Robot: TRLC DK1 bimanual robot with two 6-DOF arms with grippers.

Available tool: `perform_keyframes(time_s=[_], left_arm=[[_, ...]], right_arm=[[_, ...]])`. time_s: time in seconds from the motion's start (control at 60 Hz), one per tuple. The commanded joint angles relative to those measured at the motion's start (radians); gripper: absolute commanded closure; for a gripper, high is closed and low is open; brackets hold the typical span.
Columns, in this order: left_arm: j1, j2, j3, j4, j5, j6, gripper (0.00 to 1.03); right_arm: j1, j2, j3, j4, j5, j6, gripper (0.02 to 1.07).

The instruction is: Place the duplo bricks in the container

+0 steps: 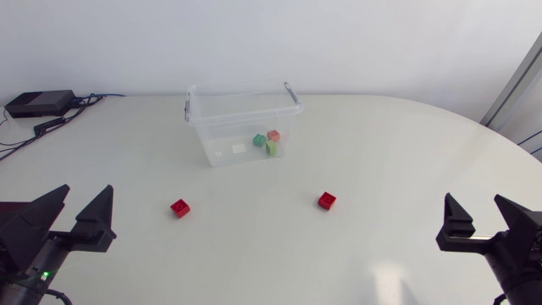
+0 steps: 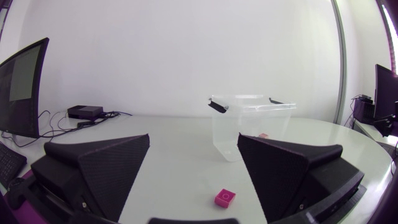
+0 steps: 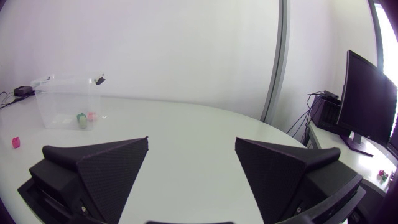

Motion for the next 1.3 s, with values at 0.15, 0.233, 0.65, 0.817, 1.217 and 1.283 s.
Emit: perform_keyframes(time_s=[0.15,0.233,0.65,0.817,1.217,1.283], left_arm=[[-0.009,-0.011,-0.020,0.001,0.000,-0.018,0.04],[-0.009,-0.011,-0.020,0.001,0.000,-0.018,0.04],[0.013,-0.011,0.148,-0.062,-0.002,-0.027,0.04],[0.010,0.089,0.272,-0.086,0.000,-0.027,0.04],[-0.010,0.505,0.605,-0.183,0.000,-0.028,0.04],[-0.012,0.595,0.668,-0.221,0.000,-0.028,0.04]], right_arm=[[0.006,-0.005,-0.006,-0.024,0.000,0.018,0.06],[0.008,-0.005,-0.006,-0.024,0.000,0.018,0.06],[0.015,0.010,0.094,-0.029,-0.018,0.001,0.06],[0.046,0.214,0.265,-0.053,-0.023,0.020,0.06],[0.088,0.665,0.626,-0.167,-0.026,0.038,0.06],[0.101,0.733,0.680,-0.185,-0.026,0.041,0.06]])
